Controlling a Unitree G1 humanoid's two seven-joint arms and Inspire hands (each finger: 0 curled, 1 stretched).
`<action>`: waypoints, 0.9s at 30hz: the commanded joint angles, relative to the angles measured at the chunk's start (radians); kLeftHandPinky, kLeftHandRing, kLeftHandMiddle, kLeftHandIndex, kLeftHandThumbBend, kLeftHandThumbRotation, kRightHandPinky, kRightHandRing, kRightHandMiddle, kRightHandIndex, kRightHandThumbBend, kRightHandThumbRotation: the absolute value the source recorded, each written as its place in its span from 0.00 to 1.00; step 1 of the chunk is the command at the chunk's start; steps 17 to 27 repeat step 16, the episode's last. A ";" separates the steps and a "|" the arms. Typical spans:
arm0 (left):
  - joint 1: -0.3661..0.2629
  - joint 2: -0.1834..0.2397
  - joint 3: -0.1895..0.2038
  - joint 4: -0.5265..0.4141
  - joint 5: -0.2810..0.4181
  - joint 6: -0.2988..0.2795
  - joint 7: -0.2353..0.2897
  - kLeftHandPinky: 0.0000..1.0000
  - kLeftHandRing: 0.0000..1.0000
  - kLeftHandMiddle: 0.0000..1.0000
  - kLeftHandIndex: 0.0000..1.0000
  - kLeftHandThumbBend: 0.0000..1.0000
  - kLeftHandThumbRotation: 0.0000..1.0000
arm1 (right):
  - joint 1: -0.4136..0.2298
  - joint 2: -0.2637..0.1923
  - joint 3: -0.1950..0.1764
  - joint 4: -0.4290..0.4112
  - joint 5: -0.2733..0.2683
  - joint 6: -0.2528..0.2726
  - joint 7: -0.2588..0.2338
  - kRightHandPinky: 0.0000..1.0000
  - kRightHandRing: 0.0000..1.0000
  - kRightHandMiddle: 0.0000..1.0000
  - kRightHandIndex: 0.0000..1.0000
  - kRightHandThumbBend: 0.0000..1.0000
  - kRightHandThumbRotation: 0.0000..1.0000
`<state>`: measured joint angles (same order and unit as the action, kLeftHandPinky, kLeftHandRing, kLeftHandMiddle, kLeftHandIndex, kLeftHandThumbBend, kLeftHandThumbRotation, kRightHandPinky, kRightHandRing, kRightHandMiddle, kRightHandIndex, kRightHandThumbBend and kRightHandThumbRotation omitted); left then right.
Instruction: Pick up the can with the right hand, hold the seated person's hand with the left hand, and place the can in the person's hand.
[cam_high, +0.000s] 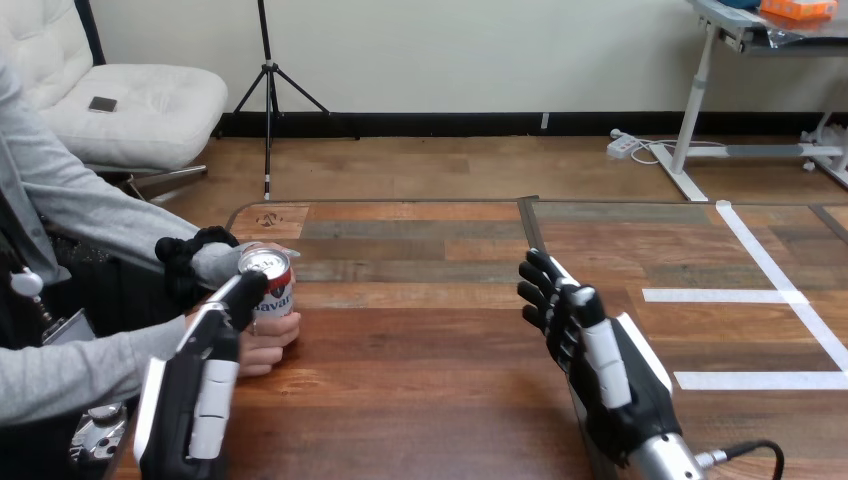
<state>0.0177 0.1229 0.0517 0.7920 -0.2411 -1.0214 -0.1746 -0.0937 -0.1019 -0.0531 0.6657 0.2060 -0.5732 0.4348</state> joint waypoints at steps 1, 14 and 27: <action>-0.074 -0.030 0.035 -0.023 -0.055 0.013 -0.035 0.97 0.90 0.88 0.85 0.68 1.00 | -0.077 0.019 -0.035 0.043 0.038 -0.046 0.019 1.00 0.95 0.94 0.93 0.87 1.00; -0.090 -0.050 0.069 -0.018 -0.051 0.038 -0.069 1.00 0.93 0.89 0.85 0.62 1.00 | -0.080 0.019 -0.046 0.048 0.051 -0.004 0.053 0.98 0.92 0.93 0.92 0.87 1.00; -0.087 -0.054 0.070 -0.027 -0.046 0.046 -0.065 1.00 0.93 0.89 0.85 0.62 1.00 | -0.076 0.016 -0.044 0.041 0.048 0.005 0.058 0.97 0.91 0.92 0.93 0.87 1.00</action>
